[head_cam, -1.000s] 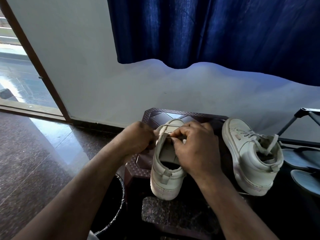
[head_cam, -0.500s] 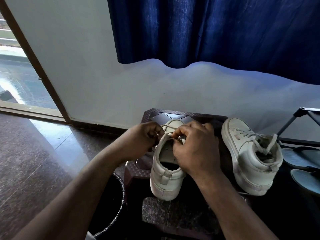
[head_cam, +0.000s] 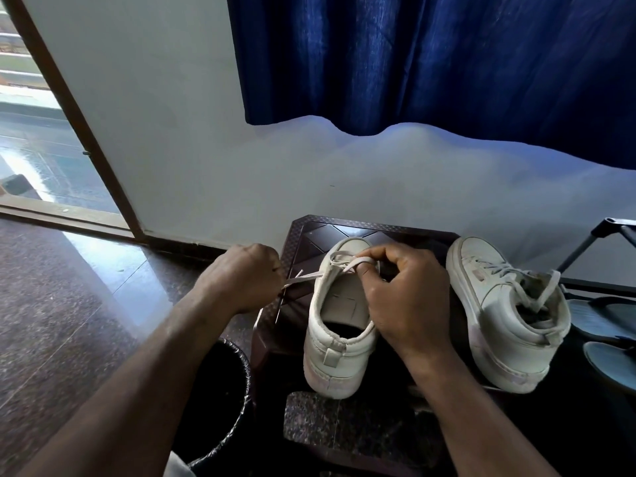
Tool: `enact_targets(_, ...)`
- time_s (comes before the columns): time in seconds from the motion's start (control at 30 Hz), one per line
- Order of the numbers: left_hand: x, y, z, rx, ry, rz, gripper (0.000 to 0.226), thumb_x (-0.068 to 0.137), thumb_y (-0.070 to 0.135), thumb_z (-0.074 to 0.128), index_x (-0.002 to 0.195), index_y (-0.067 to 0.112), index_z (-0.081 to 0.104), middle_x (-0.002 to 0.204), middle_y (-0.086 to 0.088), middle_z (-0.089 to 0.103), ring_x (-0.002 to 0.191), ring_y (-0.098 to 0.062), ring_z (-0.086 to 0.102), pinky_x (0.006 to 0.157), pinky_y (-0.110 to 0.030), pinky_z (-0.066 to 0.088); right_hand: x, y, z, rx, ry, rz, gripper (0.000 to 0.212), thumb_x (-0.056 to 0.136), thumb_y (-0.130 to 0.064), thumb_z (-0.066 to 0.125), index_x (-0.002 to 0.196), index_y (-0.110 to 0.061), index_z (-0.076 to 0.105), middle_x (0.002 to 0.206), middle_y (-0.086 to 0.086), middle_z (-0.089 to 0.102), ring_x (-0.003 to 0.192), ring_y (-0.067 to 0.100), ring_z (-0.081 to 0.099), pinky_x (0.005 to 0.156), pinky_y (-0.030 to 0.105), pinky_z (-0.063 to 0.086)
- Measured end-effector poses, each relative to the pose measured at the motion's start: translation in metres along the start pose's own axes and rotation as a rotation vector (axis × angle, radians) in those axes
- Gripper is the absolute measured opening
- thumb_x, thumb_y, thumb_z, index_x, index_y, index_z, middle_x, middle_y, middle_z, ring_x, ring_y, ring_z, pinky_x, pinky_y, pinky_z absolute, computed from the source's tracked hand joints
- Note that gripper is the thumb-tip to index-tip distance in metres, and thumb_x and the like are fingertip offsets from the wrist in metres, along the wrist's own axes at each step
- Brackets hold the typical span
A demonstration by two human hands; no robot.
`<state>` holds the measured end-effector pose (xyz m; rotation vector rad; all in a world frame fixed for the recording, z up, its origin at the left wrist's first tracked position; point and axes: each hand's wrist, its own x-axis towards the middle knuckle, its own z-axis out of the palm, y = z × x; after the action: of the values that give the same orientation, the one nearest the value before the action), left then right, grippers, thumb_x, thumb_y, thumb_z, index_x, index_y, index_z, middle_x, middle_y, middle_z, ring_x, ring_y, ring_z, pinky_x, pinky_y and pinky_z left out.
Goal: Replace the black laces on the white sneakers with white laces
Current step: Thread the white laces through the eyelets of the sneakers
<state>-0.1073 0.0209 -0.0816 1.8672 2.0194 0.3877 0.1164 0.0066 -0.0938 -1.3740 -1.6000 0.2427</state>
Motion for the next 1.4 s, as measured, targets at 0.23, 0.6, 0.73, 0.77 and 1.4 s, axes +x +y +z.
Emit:
enact_targets(0.23, -0.008, 0.036, 0.013, -0.555, -0.097, 0.185, 0.025, 0.070, 0.030, 0.053, 0.087, 0.029, 0.071, 0.072, 0.009, 0.069, 0.063, -0.016, 0.058, 0.064, -0.041, 0.053, 0.013, 0.009, -0.012, 0.575, -0.221, 0.314, 0.007, 0.077, -0.017, 0.073, 0.080, -0.016, 0.078, 0.082, 0.000, 0.078, 0.076, 0.011, 0.067, 0.079, 0.032, 0.054)
enact_targets(0.6, -0.004, 0.028, 0.020, -0.543, -0.182, 0.232, 0.028, 0.074, 0.017, 0.046, 0.090, 0.026, 0.068, 0.075, 0.003, 0.067, 0.063, -0.020, 0.055, 0.062, -0.038, 0.047, 0.013, 0.014, -0.006, 0.877, -0.281, 0.457, 0.013, 0.074, -0.014, 0.063, 0.079, -0.003, 0.068, 0.082, 0.018, 0.064, 0.081, 0.026, 0.052, 0.074, 0.036, 0.043)
enact_targets(0.73, -0.004, 0.029, 0.016, -0.361, -0.150, 0.222, 0.025, 0.086, 0.004, 0.049, 0.080, 0.026, 0.061, 0.071, 0.007, 0.064, 0.066, -0.020, 0.057, 0.061, -0.034, 0.049, 0.012, 0.014, -0.006, 0.913, -0.283, 0.433, 0.011, 0.074, -0.014, 0.062, 0.078, -0.006, 0.069, 0.083, 0.019, 0.062, 0.081, 0.026, 0.050, 0.069, 0.034, 0.043)
enact_targets(0.77, -0.004, 0.028, 0.014, -0.209, -0.145, 0.215, 0.023, 0.088, 0.004, 0.051, 0.078, 0.024, 0.058, 0.073, 0.006, 0.063, 0.070, -0.022, 0.059, 0.062, -0.033, 0.048, 0.013, 0.015, -0.006, 0.927, -0.278, 0.435, 0.015, 0.074, -0.015, 0.063, 0.081, -0.003, 0.069, 0.084, 0.019, 0.061, 0.082, 0.027, 0.049, 0.069, 0.034, 0.043)
enact_targets(1.4, -0.008, 0.031, 0.008, -0.357, -0.150, 0.165, 0.028, 0.091, -0.001, 0.049, 0.085, 0.021, 0.065, 0.058, 0.015, 0.058, 0.048, -0.011, 0.047, 0.051, -0.025, 0.040, 0.025, 0.019, -0.019, 1.200, -0.163, 0.479, 0.022, 0.080, -0.020, 0.057, 0.069, -0.020, 0.076, 0.092, 0.004, 0.071, 0.084, 0.015, 0.058, 0.071, 0.030, 0.040)
